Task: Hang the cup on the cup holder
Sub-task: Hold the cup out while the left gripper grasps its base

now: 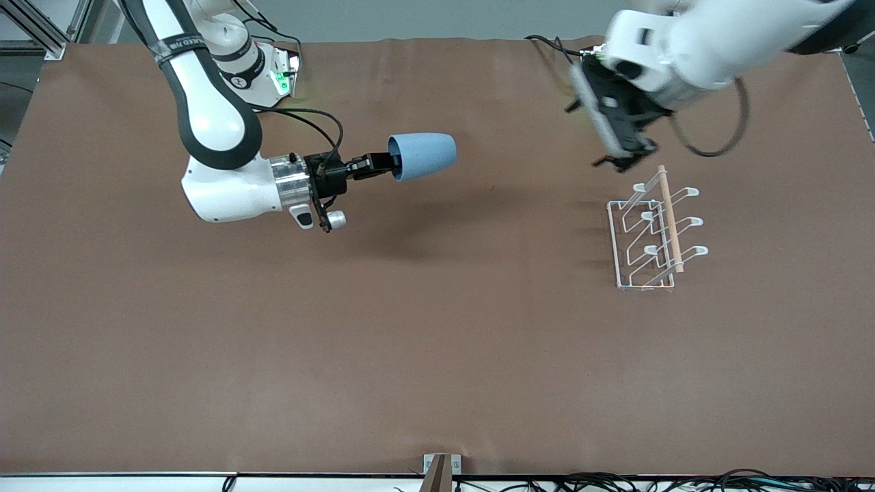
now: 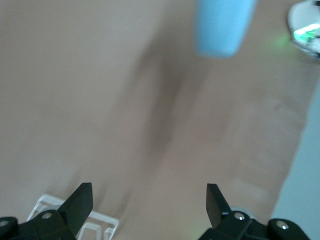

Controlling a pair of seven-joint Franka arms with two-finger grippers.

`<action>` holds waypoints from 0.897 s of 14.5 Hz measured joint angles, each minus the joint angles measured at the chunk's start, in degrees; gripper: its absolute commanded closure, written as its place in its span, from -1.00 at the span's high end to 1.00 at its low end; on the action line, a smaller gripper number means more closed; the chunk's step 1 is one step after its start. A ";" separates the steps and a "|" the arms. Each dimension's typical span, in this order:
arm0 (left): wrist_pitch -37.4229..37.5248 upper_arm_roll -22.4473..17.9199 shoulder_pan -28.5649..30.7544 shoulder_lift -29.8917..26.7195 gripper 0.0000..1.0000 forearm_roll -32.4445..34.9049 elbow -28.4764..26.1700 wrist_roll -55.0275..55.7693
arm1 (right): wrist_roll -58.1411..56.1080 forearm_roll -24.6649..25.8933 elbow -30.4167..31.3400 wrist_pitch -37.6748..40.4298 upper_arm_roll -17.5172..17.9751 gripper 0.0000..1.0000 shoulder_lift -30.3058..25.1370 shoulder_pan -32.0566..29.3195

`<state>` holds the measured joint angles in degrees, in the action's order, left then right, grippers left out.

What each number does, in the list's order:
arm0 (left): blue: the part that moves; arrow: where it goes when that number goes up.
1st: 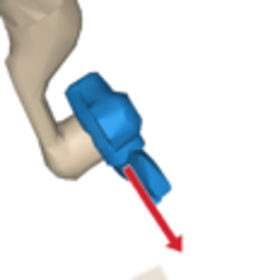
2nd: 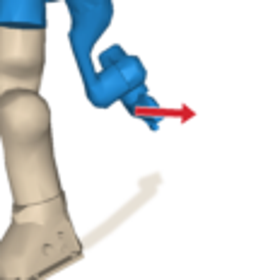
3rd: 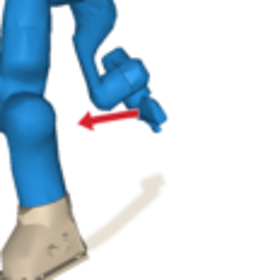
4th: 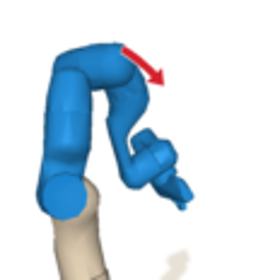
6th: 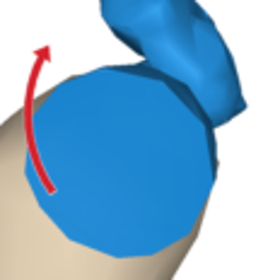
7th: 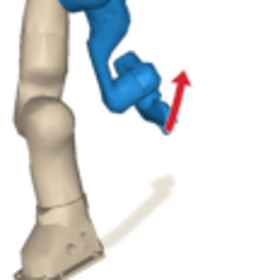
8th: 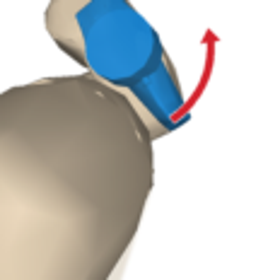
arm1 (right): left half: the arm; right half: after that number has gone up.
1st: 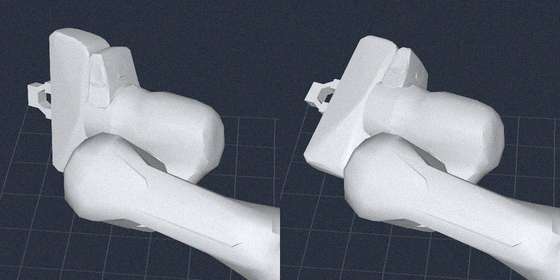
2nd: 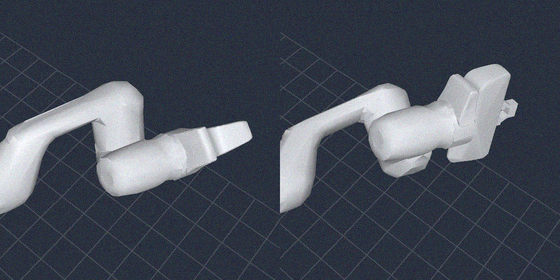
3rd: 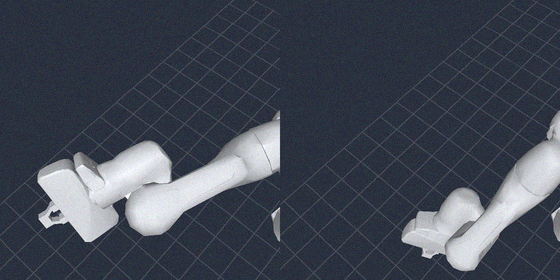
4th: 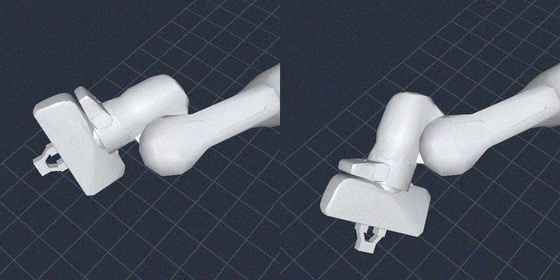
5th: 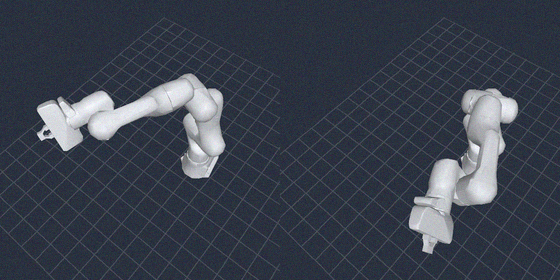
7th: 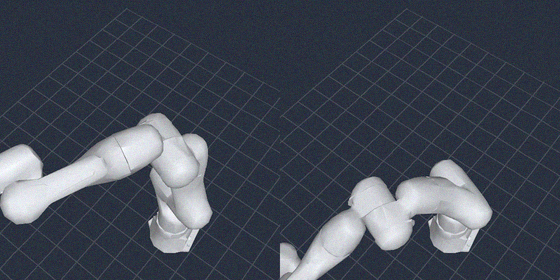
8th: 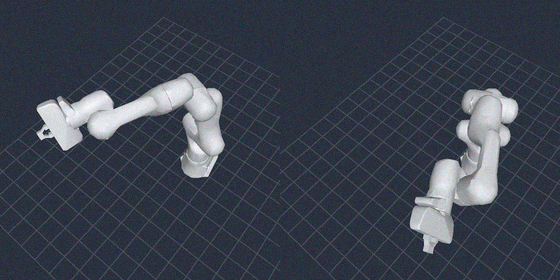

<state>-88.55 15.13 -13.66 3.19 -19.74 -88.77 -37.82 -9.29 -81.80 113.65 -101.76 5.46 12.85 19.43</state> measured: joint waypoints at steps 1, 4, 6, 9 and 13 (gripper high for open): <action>-0.06 1.37 -0.31 1.14 1.00 -1.26 0.28 0.10 | 0.00 -0.28 0.00 -0.01 -0.01 -0.97 0.19 0.39; -0.81 4.14 -0.75 4.14 1.00 -2.77 0.78 0.06 | -0.14 -1.62 -0.01 -0.12 -0.02 -0.97 0.67 1.79; -2.95 5.08 -2.40 5.77 1.00 -2.91 0.97 0.06 | -0.23 -1.93 -0.04 -0.23 -0.02 -0.96 0.73 2.24; -5.79 5.31 -4.92 8.13 1.00 -2.92 1.00 2.30 | -0.28 -2.16 -0.11 -0.24 -0.13 -0.96 0.74 2.25; -10.46 5.41 -6.81 11.19 1.00 -2.93 1.09 4.53 | -0.30 -2.21 -0.12 -0.28 -0.16 -0.96 0.74 2.26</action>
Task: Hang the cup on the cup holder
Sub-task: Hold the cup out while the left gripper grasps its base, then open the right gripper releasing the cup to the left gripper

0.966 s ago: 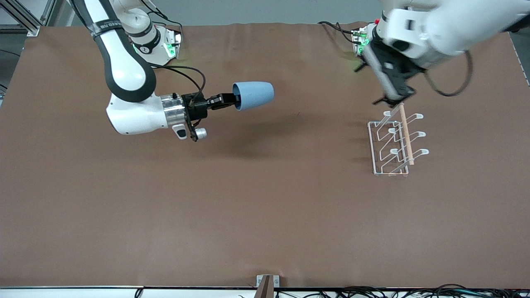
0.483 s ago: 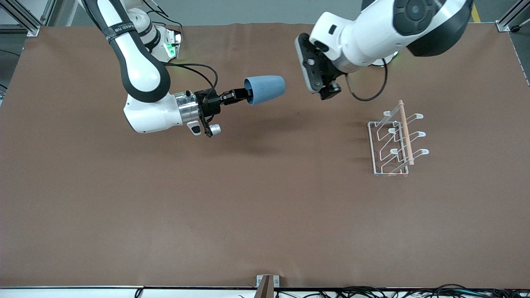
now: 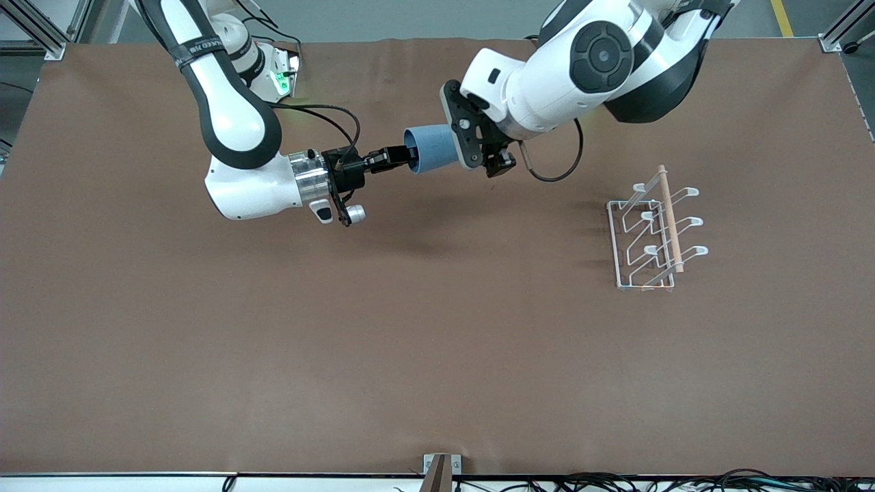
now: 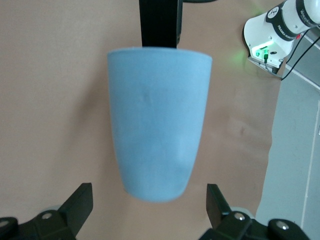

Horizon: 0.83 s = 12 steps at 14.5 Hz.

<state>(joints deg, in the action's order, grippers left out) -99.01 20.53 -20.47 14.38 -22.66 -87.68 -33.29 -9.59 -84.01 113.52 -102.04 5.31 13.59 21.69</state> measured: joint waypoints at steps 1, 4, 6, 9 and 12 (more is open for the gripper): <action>-1.08 0.00 -0.57 0.48 1.00 0.00 0.02 0.13 | -0.01 -0.01 0.00 -0.05 0.00 -0.96 0.00 0.01; -4.34 0.02 -2.29 1.91 1.00 0.00 0.05 1.33 | -0.04 -0.01 0.00 -0.54 0.01 -0.96 0.01 0.11; -5.48 0.04 -3.05 2.75 0.99 0.00 0.10 2.20 | -0.04 -0.01 0.00 -0.95 0.01 -0.96 0.03 0.22; -5.79 0.03 -3.34 3.72 0.24 0.00 0.15 2.12 | -0.04 -0.01 0.00 -1.04 0.01 -0.95 0.04 0.52; -5.84 0.03 -3.35 4.17 -0.38 0.00 0.28 1.52 | -0.19 -0.16 -0.03 -1.74 -0.04 -0.95 0.18 0.58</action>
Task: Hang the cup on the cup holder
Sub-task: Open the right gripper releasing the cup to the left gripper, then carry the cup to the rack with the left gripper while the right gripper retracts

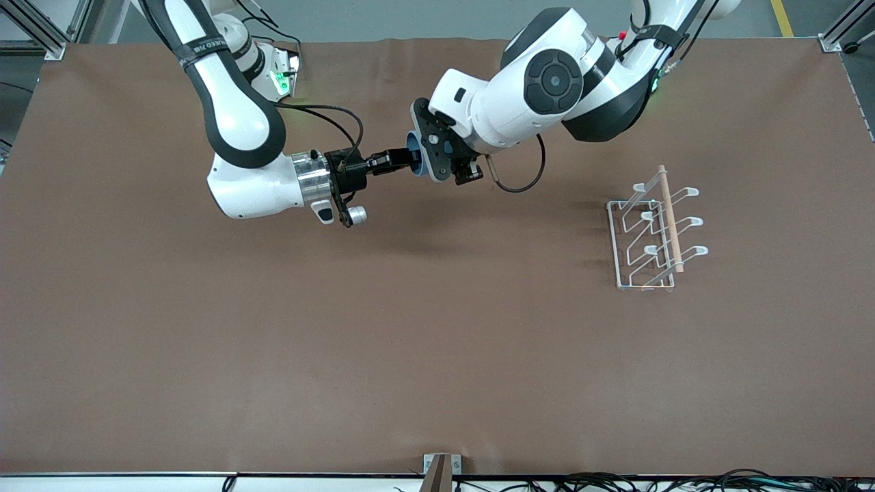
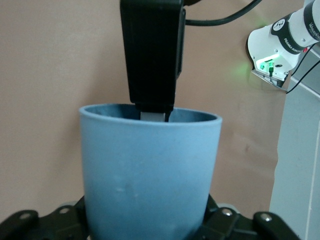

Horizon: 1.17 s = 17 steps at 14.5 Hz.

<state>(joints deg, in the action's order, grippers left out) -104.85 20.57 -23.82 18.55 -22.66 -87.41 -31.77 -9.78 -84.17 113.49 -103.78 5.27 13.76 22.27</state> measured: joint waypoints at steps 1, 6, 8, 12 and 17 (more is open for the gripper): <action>0.00 0.00 0.00 0.01 -0.45 0.00 0.01 0.00 | -0.01 0.00 0.00 0.00 0.00 -0.95 0.01 0.00; -0.02 -0.07 0.02 0.01 -0.52 0.25 0.19 0.00 | 0.01 -0.08 -0.06 0.18 -0.02 1.00 0.00 0.01; -0.03 -0.17 0.06 0.01 -0.61 1.78 0.23 0.00 | 0.03 -0.09 -0.08 0.24 -0.05 1.00 0.00 0.00; 0.70 -0.44 0.68 -0.08 -0.56 9.14 0.62 -0.14 | 0.09 -0.15 -0.35 0.06 -0.70 1.00 0.02 -0.50; 10.37 -0.46 0.63 -0.19 -0.82 31.24 1.06 -0.01 | 0.20 3.48 -0.47 0.27 -1.40 1.00 -0.02 -6.16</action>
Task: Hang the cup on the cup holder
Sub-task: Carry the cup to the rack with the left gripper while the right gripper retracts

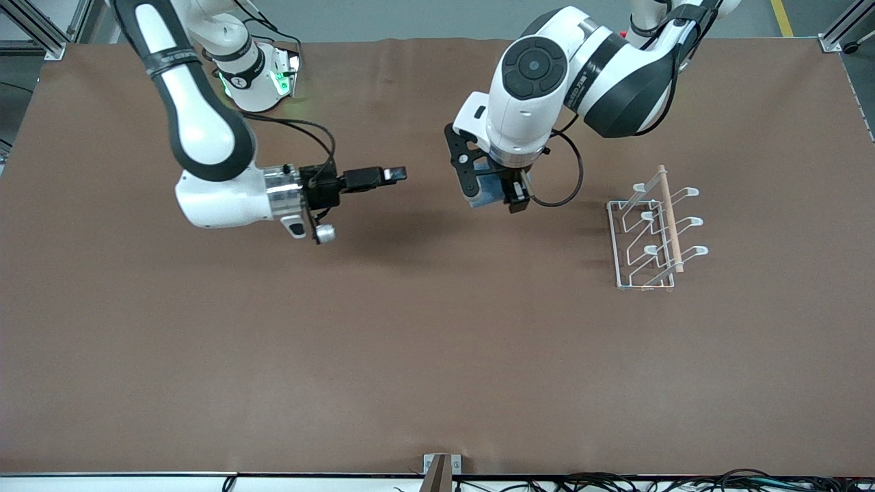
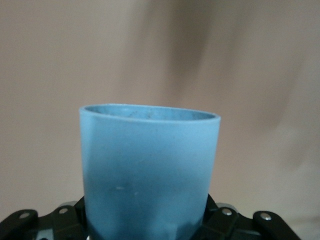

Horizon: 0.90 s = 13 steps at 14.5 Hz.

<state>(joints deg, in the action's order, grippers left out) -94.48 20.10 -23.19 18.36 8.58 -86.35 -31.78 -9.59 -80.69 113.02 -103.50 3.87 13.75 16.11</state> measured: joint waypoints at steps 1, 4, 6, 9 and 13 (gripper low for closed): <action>2.12 0.09 -0.33 0.08 -0.94 4.89 -0.11 -0.01 | 0.23 4.28 -0.12 0.03 -0.13 1.00 -0.05 -1.85; 9.00 0.29 -3.20 1.68 -0.98 20.35 -1.32 -0.11 | 0.45 17.18 -0.98 0.09 -0.53 1.00 -0.17 -8.17; 11.67 0.35 -4.96 4.38 -0.99 28.87 -3.20 -0.04 | 0.47 27.94 -2.56 -0.02 -0.79 1.00 -0.28 -12.33; 18.16 0.33 -5.43 9.45 -0.99 39.56 -5.01 0.06 | 1.97 47.54 -7.29 -0.17 -1.33 1.00 -0.69 -17.37; 24.89 -0.04 -4.98 14.48 -0.99 51.81 -8.13 -0.02 | 3.27 67.62 -11.46 -2.42 -1.50 1.00 -1.39 -20.98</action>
<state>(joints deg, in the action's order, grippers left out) -69.59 20.06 -28.18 32.84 60.38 -94.47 -31.80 -6.32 -13.07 101.56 -105.92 2.37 12.36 -4.87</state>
